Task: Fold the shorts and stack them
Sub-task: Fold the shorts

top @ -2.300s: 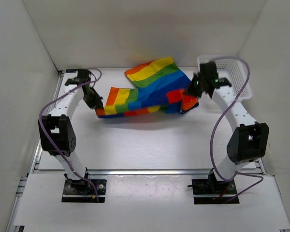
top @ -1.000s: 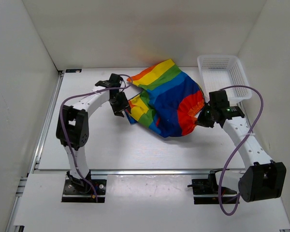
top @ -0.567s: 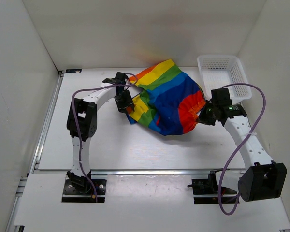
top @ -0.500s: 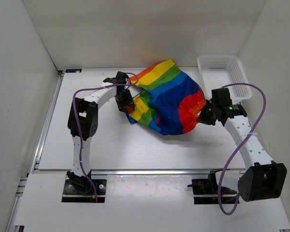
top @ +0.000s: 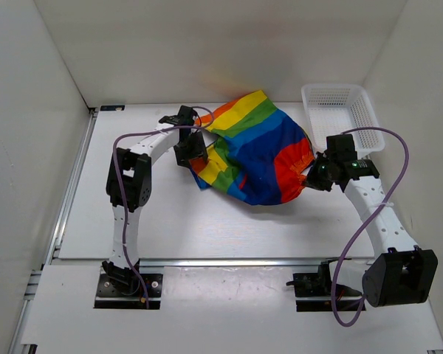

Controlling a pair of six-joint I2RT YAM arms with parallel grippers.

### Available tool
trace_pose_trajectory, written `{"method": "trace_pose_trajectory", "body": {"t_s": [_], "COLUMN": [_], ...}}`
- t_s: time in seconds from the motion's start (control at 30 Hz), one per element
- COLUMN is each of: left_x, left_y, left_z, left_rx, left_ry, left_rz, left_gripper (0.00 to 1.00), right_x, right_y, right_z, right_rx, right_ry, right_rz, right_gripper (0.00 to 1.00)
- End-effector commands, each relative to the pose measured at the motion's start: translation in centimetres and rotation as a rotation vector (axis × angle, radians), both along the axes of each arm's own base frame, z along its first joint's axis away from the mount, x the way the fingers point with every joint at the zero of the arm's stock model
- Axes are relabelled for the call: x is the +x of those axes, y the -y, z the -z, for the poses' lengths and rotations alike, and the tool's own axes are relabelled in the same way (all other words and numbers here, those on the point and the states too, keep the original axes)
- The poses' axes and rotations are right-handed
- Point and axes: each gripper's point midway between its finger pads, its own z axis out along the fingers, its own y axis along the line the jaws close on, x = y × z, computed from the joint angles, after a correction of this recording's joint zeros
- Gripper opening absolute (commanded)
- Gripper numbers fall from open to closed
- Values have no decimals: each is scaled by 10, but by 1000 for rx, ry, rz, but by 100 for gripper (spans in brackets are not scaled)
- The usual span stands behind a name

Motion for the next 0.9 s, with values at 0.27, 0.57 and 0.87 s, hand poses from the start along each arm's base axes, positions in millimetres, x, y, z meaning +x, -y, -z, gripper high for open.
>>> {"method": "trace_pose_trajectory", "body": {"t_s": [0.27,0.57,0.87], "left_x": [-11,-12,-12], "left_y": [-4,-8,-45], "left_z": [11,-5,-59], "left_rx": [42,47,37], "left_ry": [-15,18,53], "left_rz": [20,4,-41], "left_gripper": [63,17,10], "right_x": [4,6,19], "right_y": [2,2,1], "right_z": [-18,-19,-33], "right_rx": [-4,-4,-6], "right_ry": [48,48,74], "right_rz": [-4,-4,-11], "right_gripper": [0,0,0]}}
